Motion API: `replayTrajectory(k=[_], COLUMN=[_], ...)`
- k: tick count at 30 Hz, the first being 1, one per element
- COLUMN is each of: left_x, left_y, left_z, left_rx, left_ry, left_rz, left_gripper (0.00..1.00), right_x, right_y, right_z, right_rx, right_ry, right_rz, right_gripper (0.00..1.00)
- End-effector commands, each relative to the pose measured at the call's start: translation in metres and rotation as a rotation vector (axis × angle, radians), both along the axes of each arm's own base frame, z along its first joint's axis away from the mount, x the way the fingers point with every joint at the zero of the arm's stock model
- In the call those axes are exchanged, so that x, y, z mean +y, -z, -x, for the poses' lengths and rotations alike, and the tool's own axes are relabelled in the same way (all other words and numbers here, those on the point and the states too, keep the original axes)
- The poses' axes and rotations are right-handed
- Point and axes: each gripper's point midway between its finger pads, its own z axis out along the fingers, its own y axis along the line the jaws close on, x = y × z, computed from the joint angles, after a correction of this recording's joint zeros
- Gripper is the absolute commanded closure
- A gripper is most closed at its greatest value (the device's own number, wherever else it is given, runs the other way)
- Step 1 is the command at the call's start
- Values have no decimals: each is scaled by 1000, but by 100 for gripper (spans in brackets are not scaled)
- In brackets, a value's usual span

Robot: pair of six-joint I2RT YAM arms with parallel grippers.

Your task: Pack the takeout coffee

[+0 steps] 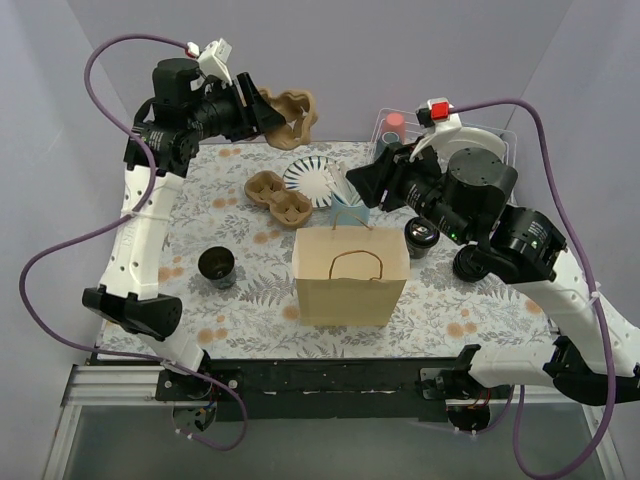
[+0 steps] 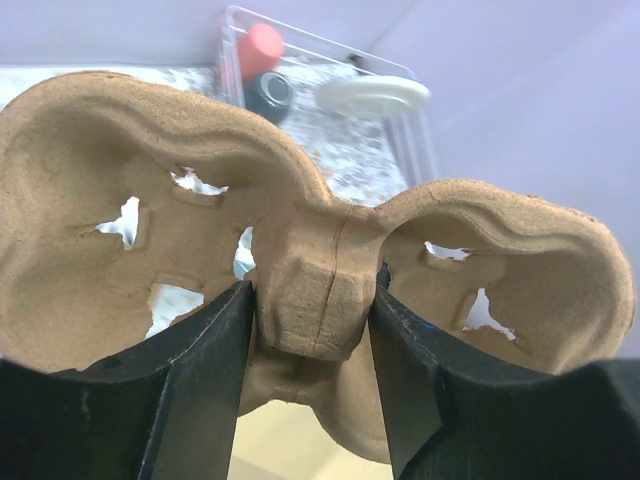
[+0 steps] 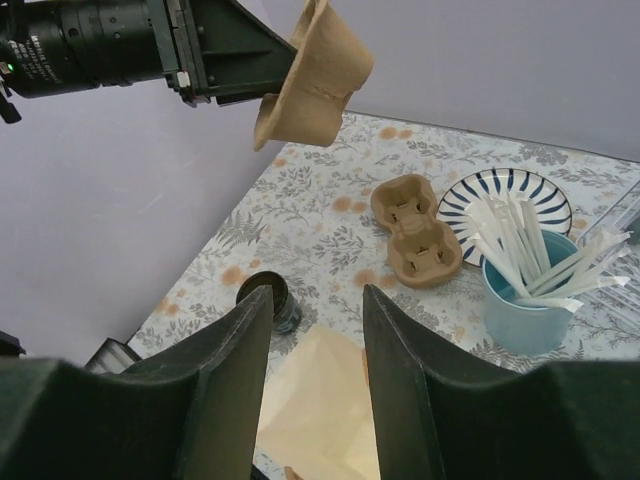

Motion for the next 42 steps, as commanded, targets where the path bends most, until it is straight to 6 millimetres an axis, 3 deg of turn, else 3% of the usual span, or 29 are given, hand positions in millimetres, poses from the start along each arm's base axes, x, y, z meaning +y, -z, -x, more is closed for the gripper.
replayTrajectory(k=[1,2,3,5,9,10,14,19,21,22,27,30,33,36,39,40,42], left_x=[-10,-14,-13,-17,-16,-13,-12,-4,-1,0,2,5,7,9,8,6,0], left_y=[-20,-16,-27,-29,-18,-24,-21,11,15,17,24,31,38,40,28,17,12], left_z=[58,67,82,100,132,143,166,163,160,158,144,137,132,128,128,132,135], left_rx=[115,145,131,184,289,280,326,356,340,332,315,309,313,323,314,294,313], left_ry=[98,131,143,183,206,207,218,136,114,101,65,37,17,-8,2,21,31], left_rz=[141,161,187,243,288,300,344,302,297,293,284,256,235,226,225,236,230], left_gripper=[52,52,52,51,53,53,54,55,55,55,55,55,55,56,58,58,58], right_x=[-1,-3,-11,-17,-42,-47,-41,-6,13,20,56,65,67,57,31,23,-1], right_y=[-25,-21,-22,-8,9,13,12,-28,-34,-47,-58,-64,-63,-55,-41,-36,-34], right_z=[16,17,21,21,24,25,34,42,39,42,36,31,27,18,6,3,-1], right_rx=[-32,-34,-63,-70,-84,-74,-51,11,50,35,97,107,118,102,26,-6,-110], right_ry=[-70,-72,-73,-66,-26,-13,-65,-163,-195,-233,-293,-299,-279,-210,-104,-80,-46], right_rz=[-85,-75,-60,-1,93,107,69,-132,-183,-224,-287,-310,-317,-271,-133,-82,42], right_gripper=[51,50,49,47,44,44,44,47,48,49,51,52,52,52,50,46,40])
